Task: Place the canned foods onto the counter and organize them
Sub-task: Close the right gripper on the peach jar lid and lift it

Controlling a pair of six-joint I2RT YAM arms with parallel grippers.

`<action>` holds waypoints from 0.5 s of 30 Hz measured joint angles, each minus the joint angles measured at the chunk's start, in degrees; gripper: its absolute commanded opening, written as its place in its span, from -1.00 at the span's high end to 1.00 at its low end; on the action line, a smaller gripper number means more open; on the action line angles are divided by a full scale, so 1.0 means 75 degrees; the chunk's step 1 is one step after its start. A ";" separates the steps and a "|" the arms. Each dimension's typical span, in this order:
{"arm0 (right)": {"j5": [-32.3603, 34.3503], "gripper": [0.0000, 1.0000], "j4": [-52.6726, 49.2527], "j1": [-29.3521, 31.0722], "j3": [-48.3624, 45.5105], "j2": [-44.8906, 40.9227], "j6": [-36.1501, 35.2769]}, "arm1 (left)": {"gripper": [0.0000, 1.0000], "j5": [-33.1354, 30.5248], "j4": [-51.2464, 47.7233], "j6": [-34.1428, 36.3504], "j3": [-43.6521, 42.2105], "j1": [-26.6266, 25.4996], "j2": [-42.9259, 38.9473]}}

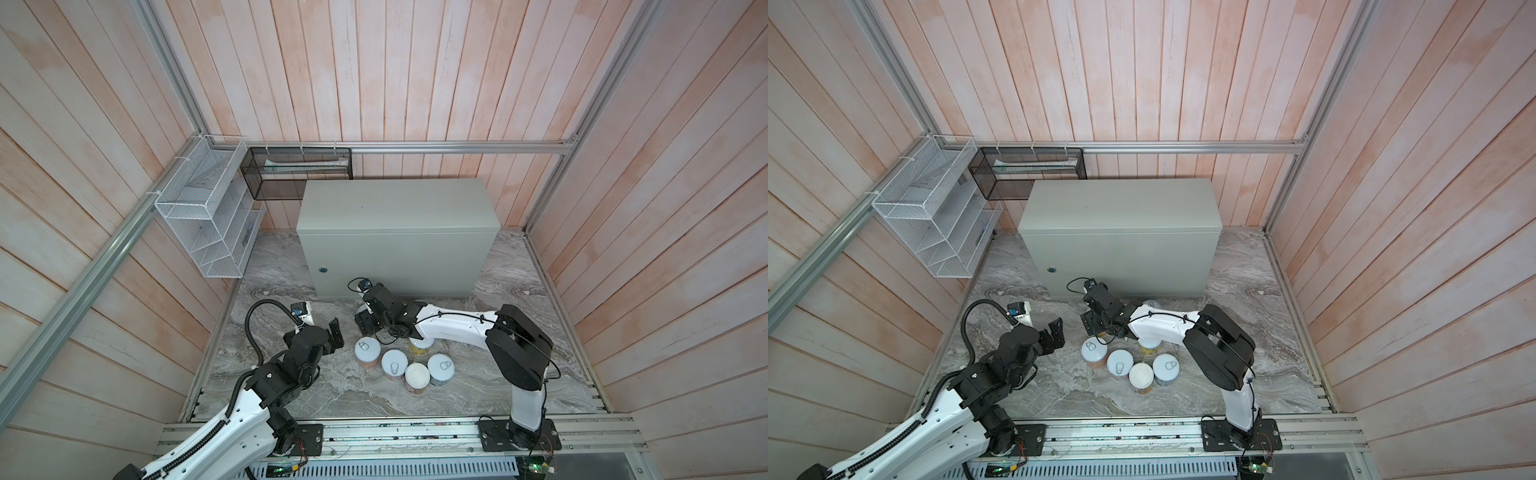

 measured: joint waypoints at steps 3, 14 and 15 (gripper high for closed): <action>0.0000 -0.30 0.0000 0.0000 0.0000 -0.0003 0.0009 | -1.00 0.0003 0.0055 0.0099 0.0000 0.0009 0.0114; -0.0297 -0.21 -0.0350 -0.0128 -0.0076 -0.0254 0.0154 | -1.00 0.0449 0.0597 0.0723 -0.0050 0.0020 0.0498; -0.0341 -0.20 -0.0431 -0.0152 -0.0087 -0.0321 0.0169 | -1.00 0.0493 0.0632 0.0769 -0.0050 0.0020 0.0516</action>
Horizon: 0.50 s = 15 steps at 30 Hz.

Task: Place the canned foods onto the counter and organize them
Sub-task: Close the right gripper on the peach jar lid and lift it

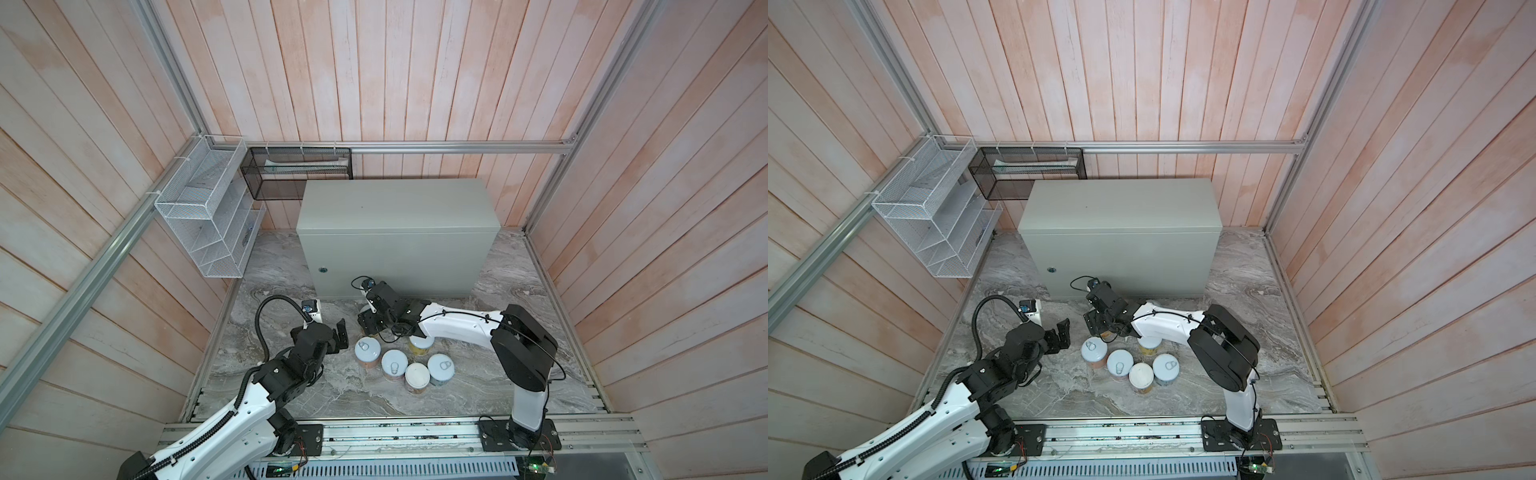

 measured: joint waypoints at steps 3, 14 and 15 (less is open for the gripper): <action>-0.0082 -0.19 -0.0146 -0.0064 -0.0111 -0.0312 0.0079 | -1.00 0.0117 0.0070 0.0137 0.0000 0.0000 0.0006; -0.0595 -0.18 -0.0189 -0.0597 -0.0405 -0.1702 0.0157 | -1.00 0.1169 0.0857 0.0915 -0.0076 0.0000 0.0026; -0.0638 -0.18 -0.0204 -0.0694 -0.0469 -0.1856 0.0157 | -1.00 0.1326 0.0976 0.0997 -0.0079 0.0000 0.0050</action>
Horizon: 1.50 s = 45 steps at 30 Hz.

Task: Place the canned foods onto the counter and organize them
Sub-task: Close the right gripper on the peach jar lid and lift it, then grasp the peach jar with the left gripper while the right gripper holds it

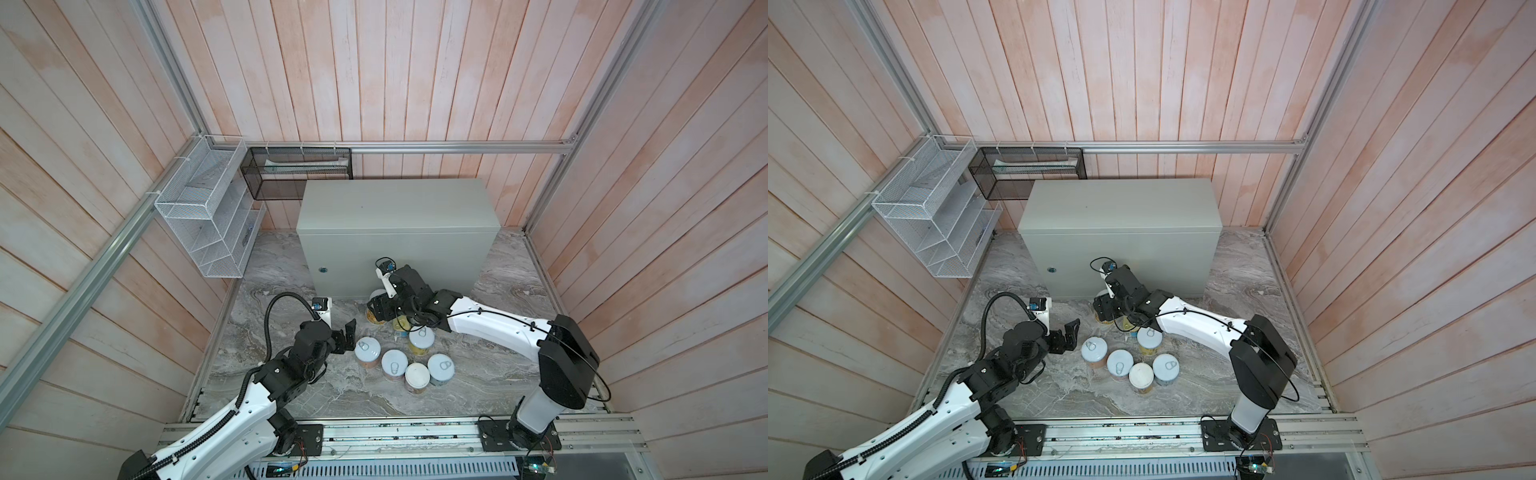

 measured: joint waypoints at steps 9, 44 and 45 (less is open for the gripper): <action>-0.0697 -0.16 -0.0548 -0.0592 -0.0154 -0.1055 -0.0061 | -1.00 0.1364 0.1207 0.0583 -0.0087 -0.0003 0.0545; -0.3089 -0.13 -0.0895 -0.1341 -0.1393 -0.2993 0.0079 | -0.98 0.3789 0.4736 0.2605 0.0408 -0.0673 0.3293; -0.3165 -0.14 -0.0857 -0.1358 -0.1454 -0.3013 0.0122 | -0.98 0.3818 0.4774 0.2637 0.0463 -0.0673 0.3366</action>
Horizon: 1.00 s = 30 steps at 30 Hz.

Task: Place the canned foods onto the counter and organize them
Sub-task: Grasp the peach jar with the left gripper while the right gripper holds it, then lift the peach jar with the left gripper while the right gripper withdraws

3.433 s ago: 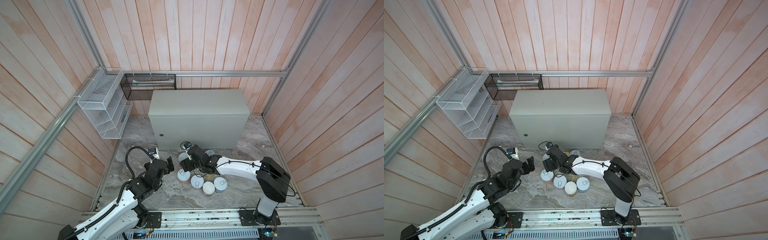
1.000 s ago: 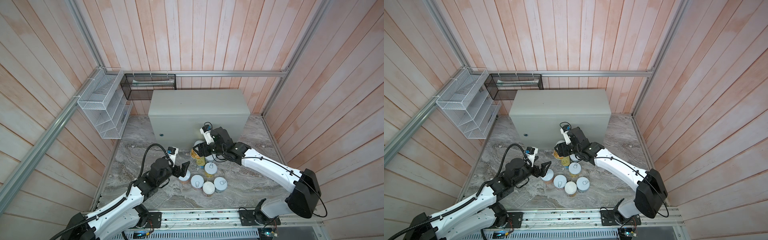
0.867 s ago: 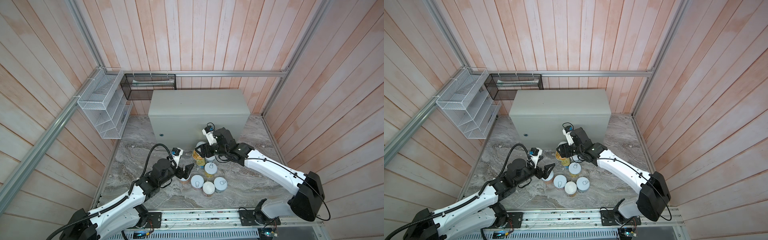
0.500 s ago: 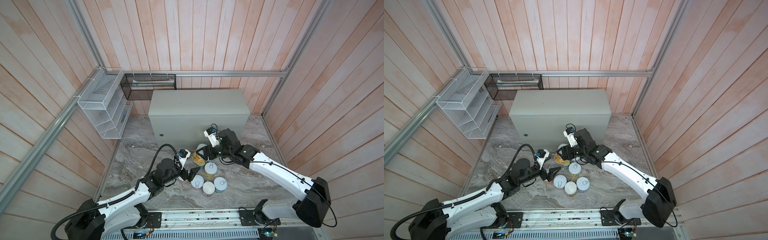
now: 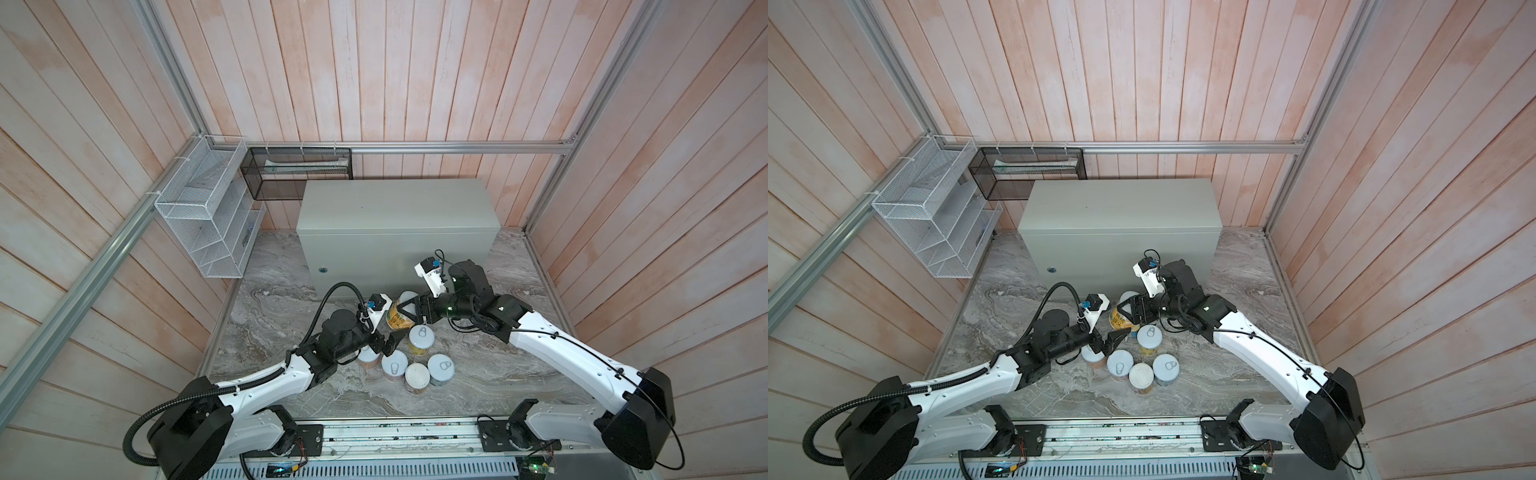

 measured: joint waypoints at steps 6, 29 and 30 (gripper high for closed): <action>-0.0236 -0.14 0.0201 -0.0070 -0.0198 -0.0006 0.0146 | -0.93 0.0140 0.0187 0.0128 0.0149 -0.0023 0.0239; -0.0513 -0.26 0.0944 -0.0286 -0.0417 0.0003 0.0516 | -0.14 0.0020 0.0711 0.0169 0.0519 -0.0137 0.0874; -0.0510 -0.28 0.0968 -0.0294 -0.0420 0.0003 0.0522 | -0.12 0.0009 0.0694 0.0125 0.0536 -0.0137 0.0874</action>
